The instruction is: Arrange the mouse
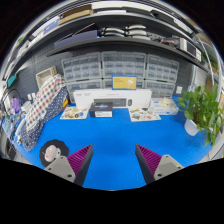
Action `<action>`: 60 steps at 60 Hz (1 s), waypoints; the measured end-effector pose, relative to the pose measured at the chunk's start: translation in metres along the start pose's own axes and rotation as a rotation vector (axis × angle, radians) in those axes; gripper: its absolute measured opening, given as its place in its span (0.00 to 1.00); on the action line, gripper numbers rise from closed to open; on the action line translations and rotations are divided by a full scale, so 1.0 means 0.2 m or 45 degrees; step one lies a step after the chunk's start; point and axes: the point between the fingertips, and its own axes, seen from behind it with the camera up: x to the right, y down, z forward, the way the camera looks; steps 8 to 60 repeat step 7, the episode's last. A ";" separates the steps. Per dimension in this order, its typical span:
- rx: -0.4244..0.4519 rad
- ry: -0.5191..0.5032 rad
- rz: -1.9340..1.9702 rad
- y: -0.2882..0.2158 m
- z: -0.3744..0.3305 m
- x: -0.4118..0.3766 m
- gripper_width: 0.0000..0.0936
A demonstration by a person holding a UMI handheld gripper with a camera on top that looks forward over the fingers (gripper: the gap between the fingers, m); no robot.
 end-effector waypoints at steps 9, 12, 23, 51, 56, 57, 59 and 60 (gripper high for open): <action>0.015 0.011 -0.004 -0.01 0.01 0.10 0.92; 0.015 0.011 -0.004 -0.01 0.01 0.10 0.92; 0.015 0.011 -0.004 -0.01 0.01 0.10 0.92; 0.015 0.011 -0.004 -0.01 0.01 0.10 0.92; 0.015 0.011 -0.004 -0.01 0.01 0.10 0.92; 0.015 0.011 -0.004 -0.01 0.01 0.10 0.92; 0.015 0.011 -0.004 -0.01 0.01 0.10 0.92; 0.015 0.011 -0.004 -0.01 0.01 0.10 0.92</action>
